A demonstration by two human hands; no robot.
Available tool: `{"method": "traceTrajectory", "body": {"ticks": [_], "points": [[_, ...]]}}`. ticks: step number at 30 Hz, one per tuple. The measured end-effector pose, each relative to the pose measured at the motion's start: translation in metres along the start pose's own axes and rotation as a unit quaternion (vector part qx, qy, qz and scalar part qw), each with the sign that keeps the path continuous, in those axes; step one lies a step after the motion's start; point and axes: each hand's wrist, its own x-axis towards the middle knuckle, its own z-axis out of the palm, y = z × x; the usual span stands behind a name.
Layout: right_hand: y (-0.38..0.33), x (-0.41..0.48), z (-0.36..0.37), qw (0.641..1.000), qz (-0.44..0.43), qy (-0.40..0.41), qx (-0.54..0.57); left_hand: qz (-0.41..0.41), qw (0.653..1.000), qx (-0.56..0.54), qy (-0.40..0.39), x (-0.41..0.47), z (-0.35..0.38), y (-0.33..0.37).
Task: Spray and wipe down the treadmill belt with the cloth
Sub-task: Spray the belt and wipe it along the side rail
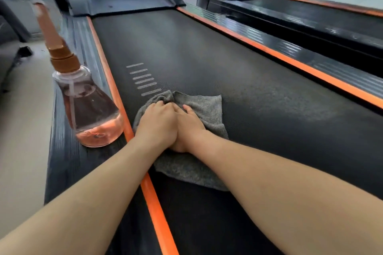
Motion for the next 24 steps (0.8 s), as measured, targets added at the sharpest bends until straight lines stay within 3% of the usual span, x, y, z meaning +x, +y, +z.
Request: {"method": "traceTrajectory", "body": {"ticks": [4, 9, 12, 18, 20, 24], "points": [[0.039, -0.028, 0.003, 0.998, 0.054, 0.004, 0.020, 0.064, 0.997, -0.037, 0.000, 0.002, 0.030, 0.017], [0.111, -0.108, 0.007, 0.985, 0.169, -0.013, 0.010, 0.078, 0.993, -0.074, -0.051, -0.009, 0.052, 0.119], [0.117, -0.148, 0.013, 0.979, 0.200, -0.026, -0.001, 0.110, 0.988, -0.072, -0.076, -0.030, 0.054, 0.146], [0.066, -0.151, 0.017, 0.986, 0.162, -0.015, 0.039, 0.104, 0.987, -0.036, -0.117, -0.053, 0.039, 0.102], [0.044, -0.142, 0.018, 0.991, 0.129, -0.018, 0.032, 0.109, 0.983, 0.032, -0.145, -0.067, 0.027, 0.083], [0.001, -0.128, 0.018, 0.998, 0.044, -0.009, 0.035, 0.134, 0.943, 0.211, -0.219, -0.104, -0.013, 0.054]]}}
